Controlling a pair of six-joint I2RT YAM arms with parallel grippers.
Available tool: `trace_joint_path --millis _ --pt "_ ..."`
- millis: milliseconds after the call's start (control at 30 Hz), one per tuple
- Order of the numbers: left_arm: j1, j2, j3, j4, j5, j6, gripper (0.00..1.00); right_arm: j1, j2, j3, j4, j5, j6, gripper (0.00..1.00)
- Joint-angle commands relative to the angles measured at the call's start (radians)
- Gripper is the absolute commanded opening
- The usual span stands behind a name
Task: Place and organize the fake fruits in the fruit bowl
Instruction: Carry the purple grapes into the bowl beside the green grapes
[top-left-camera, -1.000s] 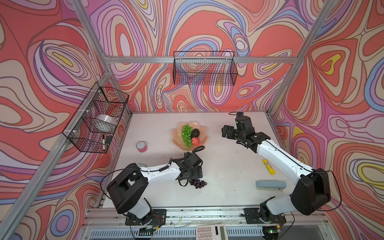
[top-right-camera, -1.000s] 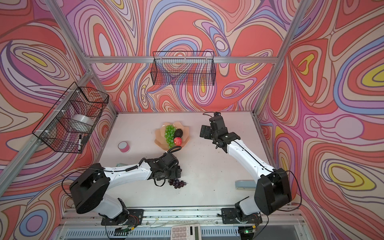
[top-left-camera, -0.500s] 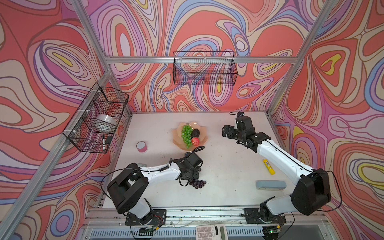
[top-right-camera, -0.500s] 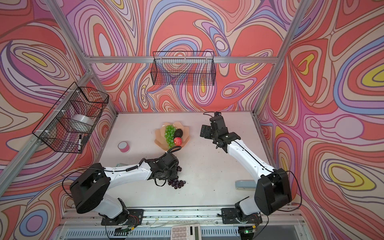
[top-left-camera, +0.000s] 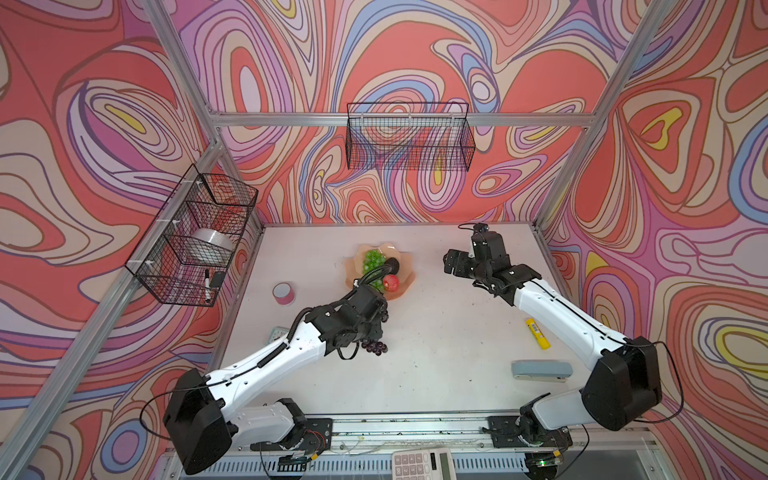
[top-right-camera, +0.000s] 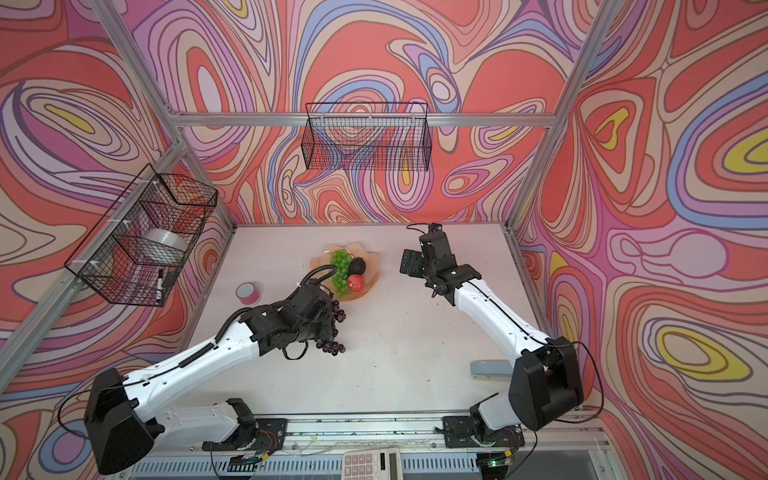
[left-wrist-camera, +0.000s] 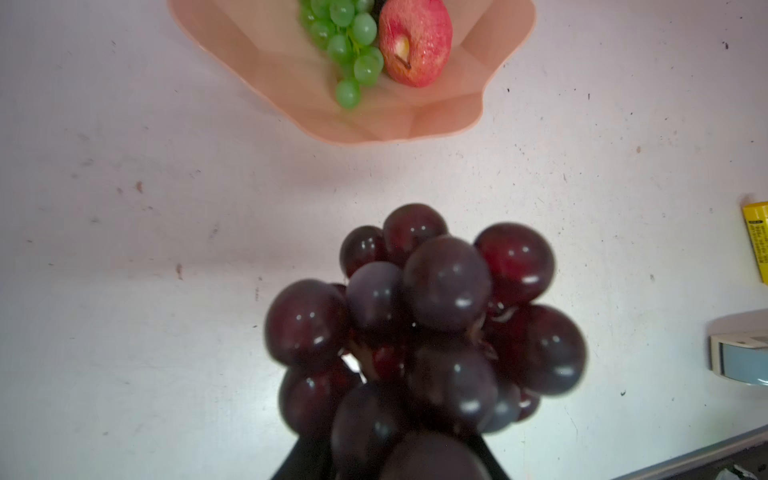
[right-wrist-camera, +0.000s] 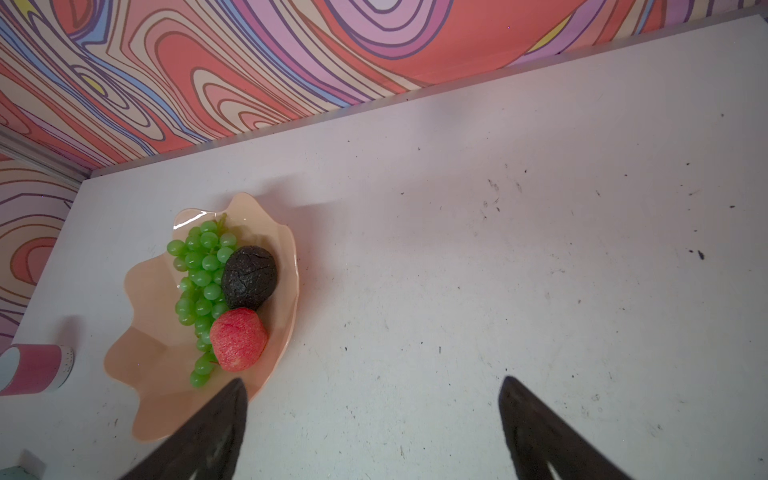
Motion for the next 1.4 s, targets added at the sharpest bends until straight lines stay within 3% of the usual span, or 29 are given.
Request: trace_joint_path --millis 0,267,467,733,833,1133,1233,1367 --pt "0.075 -0.030 0.075 -0.121 -0.034 0.134 0.33 -0.006 -0.010 -0.004 0.011 -0.003 0.006 0.97" --pt "0.204 0.067 0.263 -0.166 -0.054 0.299 0.33 -0.006 -0.031 -0.008 -0.005 0.011 0.005 0.97" --pt "0.340 0.229 0.389 -0.087 0.055 0.338 0.34 -0.006 -0.049 -0.003 -0.024 -0.005 0.009 0.97" --pt "0.392 0.547 0.655 -0.099 0.168 0.376 0.35 -0.006 -0.097 -0.030 -0.049 0.012 0.014 0.97" --pt "0.406 0.656 0.727 -0.125 0.159 0.371 0.35 -0.006 -0.118 -0.040 -0.059 0.030 0.012 0.97" --pt "0.476 0.814 0.795 -0.116 0.248 0.321 0.35 -0.007 -0.134 -0.043 -0.083 0.049 0.000 0.97" --pt "0.476 0.831 0.800 -0.112 0.262 0.313 0.40 -0.006 -0.126 -0.042 -0.080 0.048 0.001 0.97" --pt "0.479 0.857 0.812 -0.131 0.250 0.310 0.59 -0.008 -0.114 -0.039 -0.077 0.040 0.004 0.97"
